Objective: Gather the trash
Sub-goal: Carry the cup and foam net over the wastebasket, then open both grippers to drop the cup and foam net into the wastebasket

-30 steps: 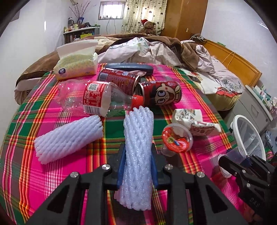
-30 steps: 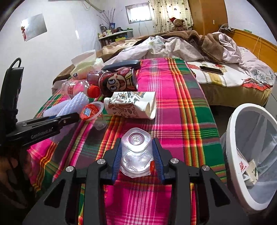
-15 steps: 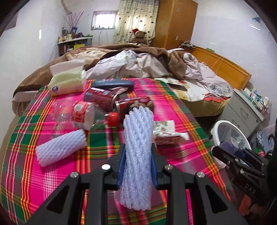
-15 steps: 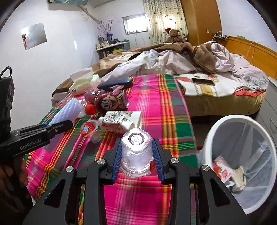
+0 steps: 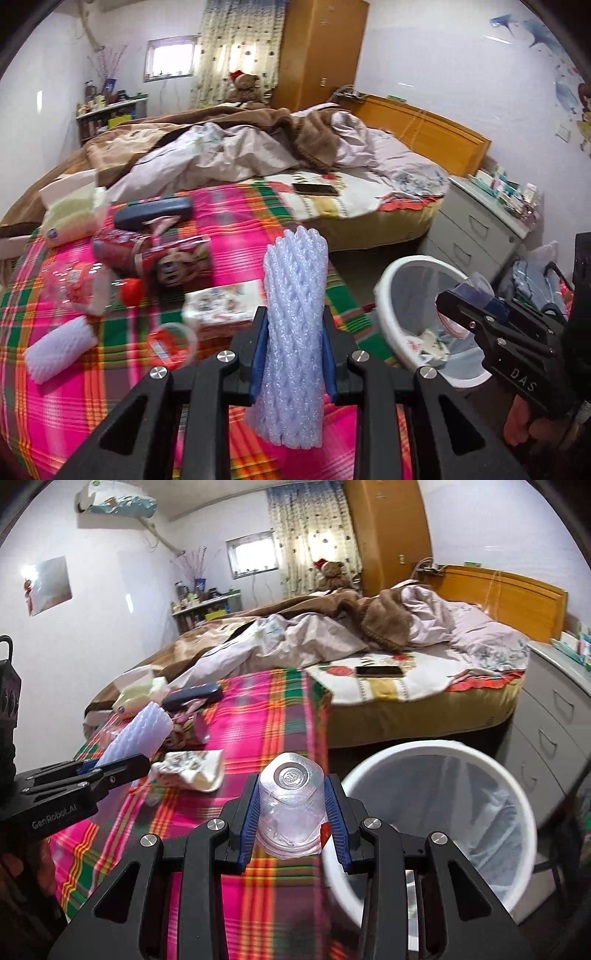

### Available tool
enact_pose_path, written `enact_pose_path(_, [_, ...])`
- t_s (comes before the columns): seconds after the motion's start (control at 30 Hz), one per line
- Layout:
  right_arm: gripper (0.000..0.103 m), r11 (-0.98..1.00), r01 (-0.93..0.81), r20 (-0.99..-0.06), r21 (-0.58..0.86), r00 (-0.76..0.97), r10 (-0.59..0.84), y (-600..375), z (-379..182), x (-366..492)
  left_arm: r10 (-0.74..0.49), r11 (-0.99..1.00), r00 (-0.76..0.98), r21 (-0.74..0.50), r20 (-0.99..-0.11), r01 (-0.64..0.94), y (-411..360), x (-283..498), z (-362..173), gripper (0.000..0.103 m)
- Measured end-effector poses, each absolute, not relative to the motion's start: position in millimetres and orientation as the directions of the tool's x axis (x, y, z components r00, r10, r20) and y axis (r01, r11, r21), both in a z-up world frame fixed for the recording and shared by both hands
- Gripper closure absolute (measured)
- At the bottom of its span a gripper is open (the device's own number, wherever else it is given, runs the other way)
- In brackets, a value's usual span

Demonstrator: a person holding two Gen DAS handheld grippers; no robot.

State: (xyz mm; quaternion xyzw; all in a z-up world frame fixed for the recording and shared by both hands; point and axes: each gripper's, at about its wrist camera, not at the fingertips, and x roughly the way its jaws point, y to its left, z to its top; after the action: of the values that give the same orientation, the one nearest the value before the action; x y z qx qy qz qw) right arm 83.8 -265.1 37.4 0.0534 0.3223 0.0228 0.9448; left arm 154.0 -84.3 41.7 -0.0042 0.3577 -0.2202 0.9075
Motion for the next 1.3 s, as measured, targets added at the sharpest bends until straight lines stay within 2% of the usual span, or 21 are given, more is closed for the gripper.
enact_pose_path(0.57, [0.067,0.984,0.144,-0.612,0.109,0.79,-0.048,-350.6,37.6,68.4,-0.507,0.807,0.548,-0.143,-0.666,0.573,-203.9,141.1,36.9,0.076])
enact_pose_path(1.07, [0.067,0.976,0.199,-0.704,0.091,0.706,-0.078,-391.7,3.5,73.1,-0.505,0.779,0.455,-0.161,-0.734,0.606,-255.3,145.9,-0.2,0.075])
enact_pose_path(1.17, [0.067,0.975,0.205,-0.711,0.089,0.698,-0.082,-396.3,0.0,72.4,-0.503,0.785,0.452,-0.17,-0.737,0.596,-255.3,148.5,-2.5,0.063])
enact_pose_path(1.23, [0.065,0.973,0.215,-0.712,0.082,0.696,-0.094,-398.4,-1.5,71.7,-0.498,0.788,0.459,-0.163,-0.736,0.593,-254.0,148.5,-2.4,0.048])
enact_pose_path(1.27, [0.062,0.972,0.221,-0.714,0.082,0.694,-0.097,-399.7,-2.2,71.7,-0.496,0.79,0.466,-0.158,-0.733,0.592,-253.1,148.5,-1.8,0.046])
enact_pose_path(1.3, [0.05,0.971,0.224,-0.715,0.089,0.693,-0.094,-400.6,-2.3,71.0,-0.497,0.791,0.468,-0.16,-0.731,0.591,-251.7,148.8,-1.3,0.045])
